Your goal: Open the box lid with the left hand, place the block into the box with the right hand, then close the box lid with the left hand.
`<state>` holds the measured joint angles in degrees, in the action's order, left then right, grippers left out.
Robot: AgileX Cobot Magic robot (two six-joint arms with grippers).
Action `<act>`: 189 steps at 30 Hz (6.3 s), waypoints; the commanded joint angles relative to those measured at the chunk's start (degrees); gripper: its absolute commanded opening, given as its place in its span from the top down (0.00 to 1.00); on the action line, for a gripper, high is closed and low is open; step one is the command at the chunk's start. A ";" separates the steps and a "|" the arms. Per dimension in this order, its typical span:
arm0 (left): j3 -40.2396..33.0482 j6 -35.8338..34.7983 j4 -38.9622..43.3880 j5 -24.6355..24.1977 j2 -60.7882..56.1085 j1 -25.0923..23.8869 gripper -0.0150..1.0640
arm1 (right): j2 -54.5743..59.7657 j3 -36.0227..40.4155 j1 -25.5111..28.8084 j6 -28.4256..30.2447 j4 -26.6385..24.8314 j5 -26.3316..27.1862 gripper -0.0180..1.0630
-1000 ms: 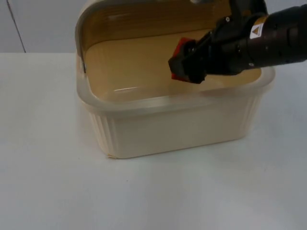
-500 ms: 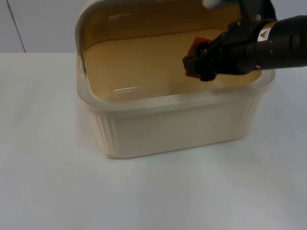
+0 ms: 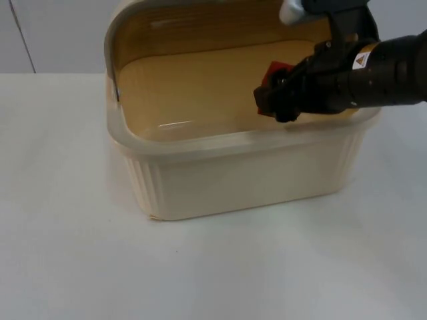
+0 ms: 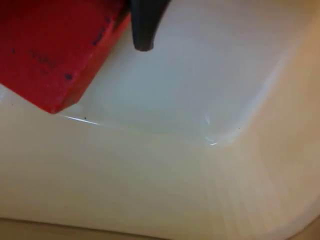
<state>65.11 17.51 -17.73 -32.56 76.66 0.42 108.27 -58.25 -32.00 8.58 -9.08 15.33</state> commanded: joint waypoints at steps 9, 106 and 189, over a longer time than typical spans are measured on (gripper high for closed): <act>-0.14 0.12 0.25 -0.35 -0.71 0.15 0.01 | 0.07 0.01 0.38 0.32 -0.21 0.70 0.14; 23.82 9.00 -1.00 7.60 9.55 0.89 0.01 | -38.83 -20.99 40.75 -1.67 8.68 -46.13 0.01; 39.67 56.68 -16.78 -6.93 38.28 21.82 0.99 | -38.58 -20.99 38.65 -1.67 9.08 -47.05 0.01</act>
<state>105.14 75.33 -34.17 -39.95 114.97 21.80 69.77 -78.74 7.01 6.86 -0.42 -32.08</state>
